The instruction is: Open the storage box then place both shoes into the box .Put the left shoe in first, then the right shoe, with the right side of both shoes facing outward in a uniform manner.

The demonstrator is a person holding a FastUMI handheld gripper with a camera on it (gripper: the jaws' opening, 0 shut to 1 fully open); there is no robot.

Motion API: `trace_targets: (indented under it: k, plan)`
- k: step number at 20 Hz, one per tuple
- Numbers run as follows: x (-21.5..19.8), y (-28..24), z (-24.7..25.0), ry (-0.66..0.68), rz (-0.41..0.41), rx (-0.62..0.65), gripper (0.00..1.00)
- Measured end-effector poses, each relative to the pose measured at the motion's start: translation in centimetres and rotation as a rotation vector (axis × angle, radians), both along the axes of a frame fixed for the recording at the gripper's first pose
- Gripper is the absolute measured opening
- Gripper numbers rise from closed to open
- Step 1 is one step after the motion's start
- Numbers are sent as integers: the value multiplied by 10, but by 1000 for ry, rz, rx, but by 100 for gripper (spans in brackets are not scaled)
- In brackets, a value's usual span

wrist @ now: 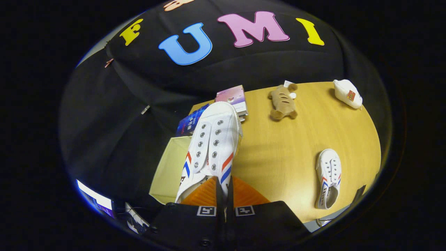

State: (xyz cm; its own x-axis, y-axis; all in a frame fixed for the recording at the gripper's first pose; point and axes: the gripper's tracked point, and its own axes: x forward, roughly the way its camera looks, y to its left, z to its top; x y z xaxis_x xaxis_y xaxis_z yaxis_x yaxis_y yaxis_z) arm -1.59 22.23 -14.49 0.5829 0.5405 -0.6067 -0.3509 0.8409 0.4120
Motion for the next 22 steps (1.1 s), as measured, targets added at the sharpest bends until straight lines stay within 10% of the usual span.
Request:
trace_targets:
  k: [22]
  plan:
    - [-24,185,-117,167,14,-104,5]
